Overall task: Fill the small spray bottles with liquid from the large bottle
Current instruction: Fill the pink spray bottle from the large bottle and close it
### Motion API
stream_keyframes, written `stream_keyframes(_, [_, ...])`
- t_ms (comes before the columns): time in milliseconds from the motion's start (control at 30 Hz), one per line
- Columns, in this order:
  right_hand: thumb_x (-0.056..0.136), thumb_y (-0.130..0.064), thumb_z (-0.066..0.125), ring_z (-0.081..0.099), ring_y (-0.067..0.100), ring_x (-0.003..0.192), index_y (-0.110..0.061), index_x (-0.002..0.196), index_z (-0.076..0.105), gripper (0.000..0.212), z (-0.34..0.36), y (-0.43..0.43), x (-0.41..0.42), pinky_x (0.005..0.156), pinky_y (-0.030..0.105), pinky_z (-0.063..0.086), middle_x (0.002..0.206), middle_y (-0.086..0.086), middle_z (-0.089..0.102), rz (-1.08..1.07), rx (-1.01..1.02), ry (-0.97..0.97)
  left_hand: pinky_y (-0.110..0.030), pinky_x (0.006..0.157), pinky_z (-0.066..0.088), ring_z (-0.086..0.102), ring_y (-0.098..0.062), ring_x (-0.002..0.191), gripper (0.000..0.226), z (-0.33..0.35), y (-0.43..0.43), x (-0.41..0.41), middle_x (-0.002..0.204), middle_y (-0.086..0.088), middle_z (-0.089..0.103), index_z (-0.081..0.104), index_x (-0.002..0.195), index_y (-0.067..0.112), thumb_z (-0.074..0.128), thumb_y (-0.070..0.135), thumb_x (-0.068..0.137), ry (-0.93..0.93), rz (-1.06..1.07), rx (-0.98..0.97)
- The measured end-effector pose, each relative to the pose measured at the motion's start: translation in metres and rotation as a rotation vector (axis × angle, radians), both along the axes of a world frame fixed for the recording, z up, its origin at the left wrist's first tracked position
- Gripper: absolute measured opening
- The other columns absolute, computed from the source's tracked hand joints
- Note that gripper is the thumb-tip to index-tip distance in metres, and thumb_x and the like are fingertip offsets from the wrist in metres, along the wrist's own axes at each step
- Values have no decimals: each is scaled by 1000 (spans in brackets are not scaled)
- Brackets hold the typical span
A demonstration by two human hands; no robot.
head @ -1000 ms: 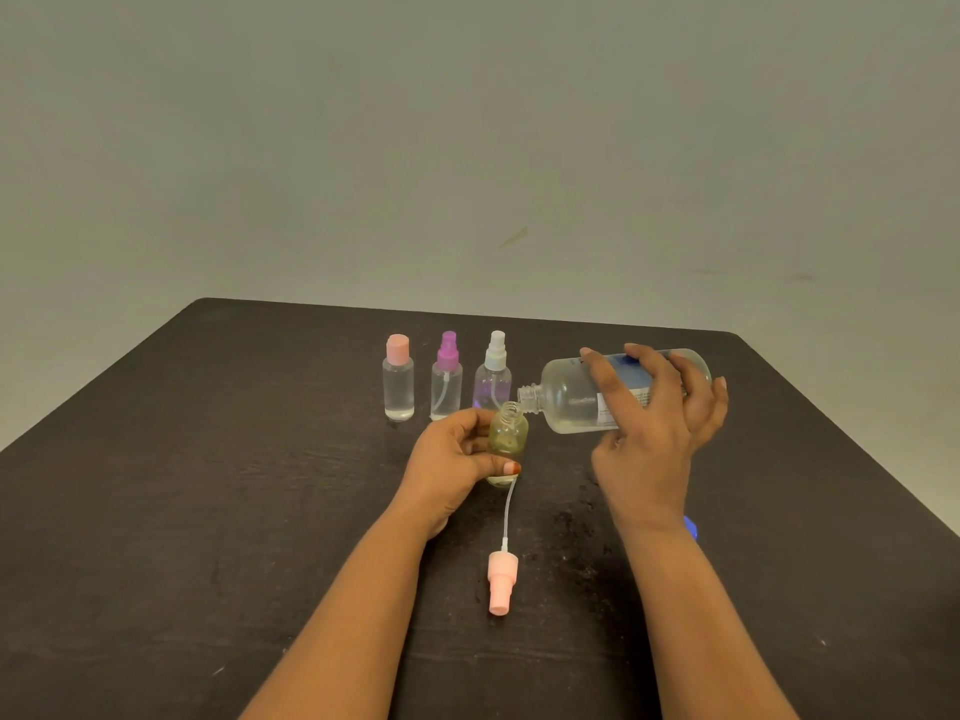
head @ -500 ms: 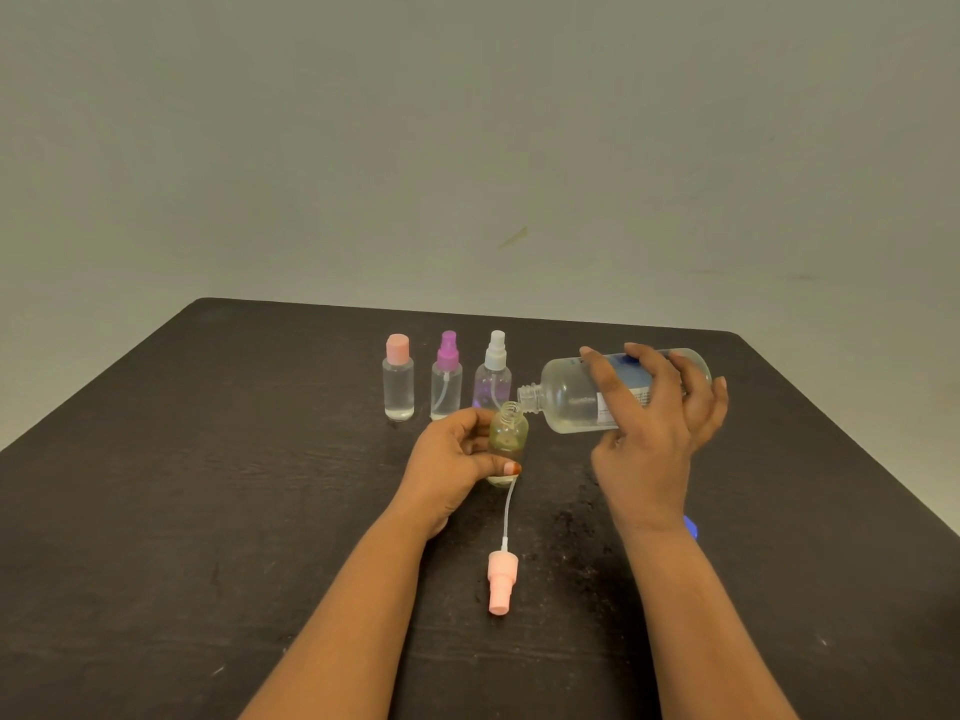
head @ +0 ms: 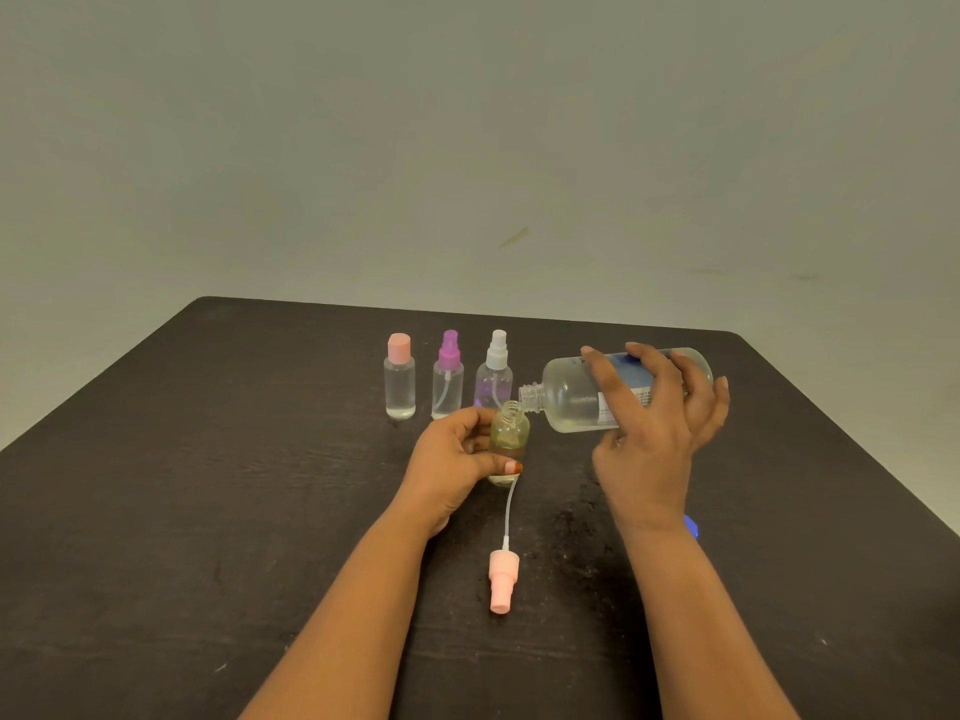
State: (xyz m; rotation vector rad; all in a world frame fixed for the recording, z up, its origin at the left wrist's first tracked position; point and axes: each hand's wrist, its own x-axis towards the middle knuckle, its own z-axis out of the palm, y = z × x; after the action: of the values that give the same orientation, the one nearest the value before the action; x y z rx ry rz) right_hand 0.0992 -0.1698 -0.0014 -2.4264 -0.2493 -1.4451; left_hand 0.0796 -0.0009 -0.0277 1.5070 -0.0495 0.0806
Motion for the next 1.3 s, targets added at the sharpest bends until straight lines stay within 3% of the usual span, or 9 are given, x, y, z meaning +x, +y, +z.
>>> stream_keyframes(733, [54,19,57,33,30,123,-32,120,57,84,1,0,-2,108,60,12,122,8,53,0,-8,10,-31,85,55,67,-20,97,44,1,0,0,97,-5,70,63,95,15,67,-19,67,8,-8,-6])
stream_keyframes(1300, [54,19,57,34,30,124,-36,121,52,87,1,0,-1,108,59,13,123,5,52,3,-6,2,-18,73,55,67,-10,89,46,4,-1,-2,95,-1,70,62,95,16,65,-20,68,2,-14,-11])
